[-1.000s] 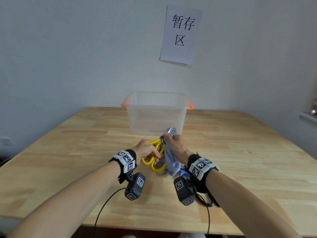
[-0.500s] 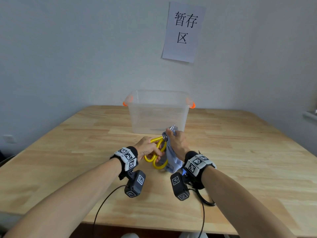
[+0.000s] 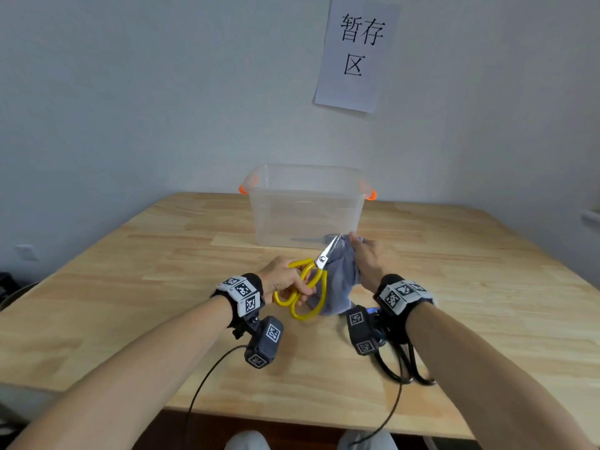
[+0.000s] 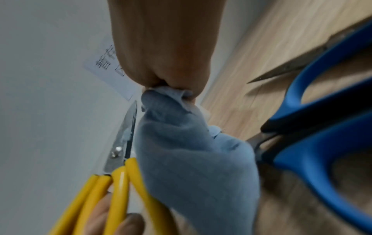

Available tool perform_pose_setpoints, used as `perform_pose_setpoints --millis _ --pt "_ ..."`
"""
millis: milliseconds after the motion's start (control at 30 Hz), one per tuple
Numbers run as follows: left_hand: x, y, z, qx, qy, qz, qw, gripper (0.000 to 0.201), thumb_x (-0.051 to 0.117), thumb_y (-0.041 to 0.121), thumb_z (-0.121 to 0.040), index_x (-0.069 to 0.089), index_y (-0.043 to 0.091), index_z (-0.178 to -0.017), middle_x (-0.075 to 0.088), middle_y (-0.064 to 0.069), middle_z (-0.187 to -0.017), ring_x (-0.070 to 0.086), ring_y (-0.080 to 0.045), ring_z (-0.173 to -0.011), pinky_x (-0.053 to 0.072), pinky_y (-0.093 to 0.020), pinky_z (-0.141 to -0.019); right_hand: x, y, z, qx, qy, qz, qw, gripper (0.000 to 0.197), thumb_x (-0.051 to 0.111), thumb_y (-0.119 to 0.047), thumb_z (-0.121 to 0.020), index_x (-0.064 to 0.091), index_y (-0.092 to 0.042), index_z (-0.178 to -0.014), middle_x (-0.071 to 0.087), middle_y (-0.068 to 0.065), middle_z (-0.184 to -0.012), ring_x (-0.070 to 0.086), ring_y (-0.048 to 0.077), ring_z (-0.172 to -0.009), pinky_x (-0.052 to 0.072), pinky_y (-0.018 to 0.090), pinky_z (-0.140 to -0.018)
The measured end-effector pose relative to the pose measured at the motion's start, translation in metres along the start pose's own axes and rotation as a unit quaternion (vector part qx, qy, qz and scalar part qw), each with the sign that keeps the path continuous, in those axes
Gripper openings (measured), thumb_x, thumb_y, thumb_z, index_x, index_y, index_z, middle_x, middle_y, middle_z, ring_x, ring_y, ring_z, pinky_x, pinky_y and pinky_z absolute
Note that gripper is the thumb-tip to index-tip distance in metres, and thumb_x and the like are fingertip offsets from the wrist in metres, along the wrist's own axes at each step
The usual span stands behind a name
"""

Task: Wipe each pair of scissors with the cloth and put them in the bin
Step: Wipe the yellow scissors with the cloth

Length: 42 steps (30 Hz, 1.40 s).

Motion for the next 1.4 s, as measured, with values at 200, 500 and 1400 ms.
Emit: perform_pose_setpoints --millis 200,500,1400 --pt "-0.006 -0.001 -0.004 0.003 0.031 0.043 0.999 0.026 0.063 -0.021 -0.077 0.057 0.004 -0.075 0.063 -0.021 -0.074 0.058 -0.026 -0.052 0.052 -0.03 -0.049 0.011 0.007 0.005 0.065 -0.075 -0.054 0.994 0.029 0.042 -0.019 -0.106 0.061 0.003 -0.11 0.067 0.014 -0.094 0.063 0.024 -0.087 0.054 0.031 -0.079" --pt "-0.008 -0.002 -0.008 -0.002 0.056 0.055 0.997 0.021 0.065 -0.02 -0.076 0.063 0.0 -0.081 0.066 -0.021 -0.073 0.06 -0.027 -0.054 0.052 -0.032 -0.05 0.03 0.009 0.031 0.079 -0.241 -0.02 0.967 0.012 0.05 -0.003 -0.1 0.061 0.002 -0.096 0.064 0.017 -0.089 0.063 0.025 -0.082 0.053 0.036 -0.081" --pt "-0.006 0.0 -0.008 -0.004 0.064 0.022 0.998 0.021 0.066 -0.018 -0.077 0.063 0.002 -0.082 0.065 -0.02 -0.072 0.06 -0.028 -0.054 0.052 -0.033 -0.051 0.034 0.008 0.031 0.028 -0.208 0.031 0.977 0.022 0.055 -0.016 -0.101 0.059 -0.003 -0.084 0.059 0.011 -0.071 0.06 0.017 -0.06 0.053 0.03 -0.061"
Point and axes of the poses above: each hand's wrist, its own z-axis away from the middle knuckle, its own x-axis out of the palm, y = z × x, the point moved 4 cm from there along -z, towards the middle knuckle
